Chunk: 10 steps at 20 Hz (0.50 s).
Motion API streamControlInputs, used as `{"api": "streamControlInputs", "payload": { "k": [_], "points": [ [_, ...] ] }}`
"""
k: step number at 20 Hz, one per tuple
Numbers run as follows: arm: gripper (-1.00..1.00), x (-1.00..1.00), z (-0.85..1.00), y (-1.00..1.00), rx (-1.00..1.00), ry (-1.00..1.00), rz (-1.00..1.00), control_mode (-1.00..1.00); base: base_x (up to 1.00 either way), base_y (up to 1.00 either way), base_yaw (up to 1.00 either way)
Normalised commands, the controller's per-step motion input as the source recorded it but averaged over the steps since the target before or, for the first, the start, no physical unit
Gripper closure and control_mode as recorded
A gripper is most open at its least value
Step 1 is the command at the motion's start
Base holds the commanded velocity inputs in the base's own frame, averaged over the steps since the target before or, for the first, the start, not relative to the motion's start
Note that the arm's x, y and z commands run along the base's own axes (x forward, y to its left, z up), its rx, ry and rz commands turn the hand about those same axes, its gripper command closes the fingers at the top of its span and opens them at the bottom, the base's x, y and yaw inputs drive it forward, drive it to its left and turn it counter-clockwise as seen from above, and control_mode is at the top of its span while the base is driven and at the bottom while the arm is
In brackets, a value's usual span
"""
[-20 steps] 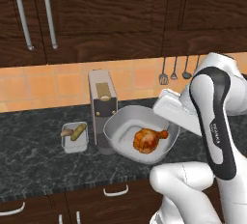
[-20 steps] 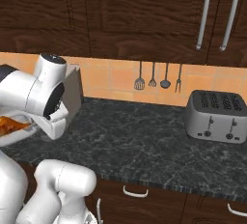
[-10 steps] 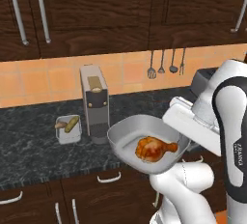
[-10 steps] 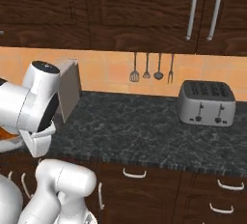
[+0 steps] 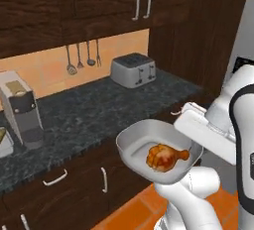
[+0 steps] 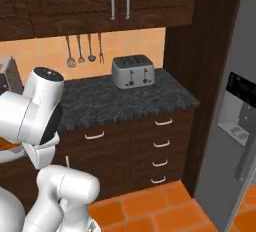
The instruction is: Take the meat container that has the chicken drumstick and place it on the second highest rack of the freezer. Then take the vegetable container that has the potato and sweet potato and place it on the highest rack of the freezer.
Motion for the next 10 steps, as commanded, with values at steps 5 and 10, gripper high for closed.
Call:
{"api": "streamControlInputs", "payload": {
  "k": [5,10],
  "points": [
    [1.00,0.00,0.00,0.00,0.00,0.00,0.00,1.00,-0.48,-0.20,-0.73],
    [1.00,0.00,0.00,0.00,0.00,0.00,0.00,1.00,-0.01,-0.71,-0.64]
  ]
}}
